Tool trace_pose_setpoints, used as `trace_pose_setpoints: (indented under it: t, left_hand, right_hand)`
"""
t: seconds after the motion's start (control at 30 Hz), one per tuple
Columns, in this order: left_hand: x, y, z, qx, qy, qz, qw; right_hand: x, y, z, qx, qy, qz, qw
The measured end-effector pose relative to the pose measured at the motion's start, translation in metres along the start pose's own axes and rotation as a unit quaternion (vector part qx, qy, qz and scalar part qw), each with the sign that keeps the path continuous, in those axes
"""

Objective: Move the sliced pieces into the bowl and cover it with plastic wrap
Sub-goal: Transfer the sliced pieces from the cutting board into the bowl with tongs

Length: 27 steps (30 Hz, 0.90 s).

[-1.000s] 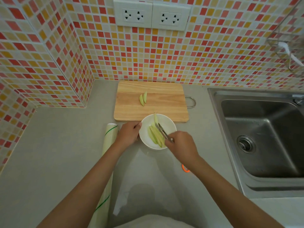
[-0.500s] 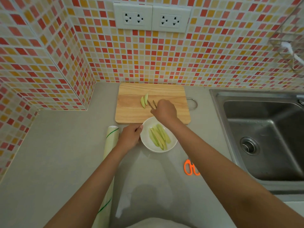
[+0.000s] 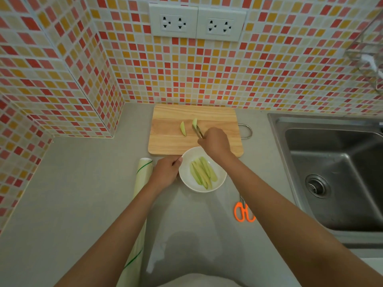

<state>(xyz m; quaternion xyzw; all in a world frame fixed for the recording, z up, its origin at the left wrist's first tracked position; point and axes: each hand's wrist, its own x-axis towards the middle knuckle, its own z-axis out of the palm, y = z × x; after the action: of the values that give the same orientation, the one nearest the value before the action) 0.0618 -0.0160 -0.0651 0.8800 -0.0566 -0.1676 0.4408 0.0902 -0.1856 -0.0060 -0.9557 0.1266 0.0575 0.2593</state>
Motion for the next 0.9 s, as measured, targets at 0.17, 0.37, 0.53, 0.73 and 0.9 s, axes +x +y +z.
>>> trace_pose_setpoints:
  t: [0.17, 0.37, 0.53, 0.73, 0.9]
  left_hand:
    - [0.000, -0.001, 0.000, 0.006, 0.002, 0.002, 1.000]
    - [0.000, -0.001, 0.001, 0.005, 0.006, 0.002, 1.000]
    - [0.000, 0.000, 0.001, 0.007, 0.004, 0.000, 1.000]
    - [0.001, -0.002, 0.001, -0.017, 0.005, -0.004, 1.000]
    - [0.002, -0.004, 0.002, -0.030, 0.002, -0.002, 1.000]
  right_hand:
    - [-0.076, 0.037, -0.016, 0.042, -0.015, -0.007, 0.999]
    - [-0.123, 0.057, -0.004, -0.062, -0.089, -0.009, 0.994]
    - [-0.086, 0.044, -0.016, -0.002, -0.006, -0.004, 1.000]
    - [-0.004, 0.015, -0.002, -0.028, -0.024, -0.029, 0.999]
    - [0.029, 0.003, 0.017, -0.079, -0.058, -0.048, 0.994]
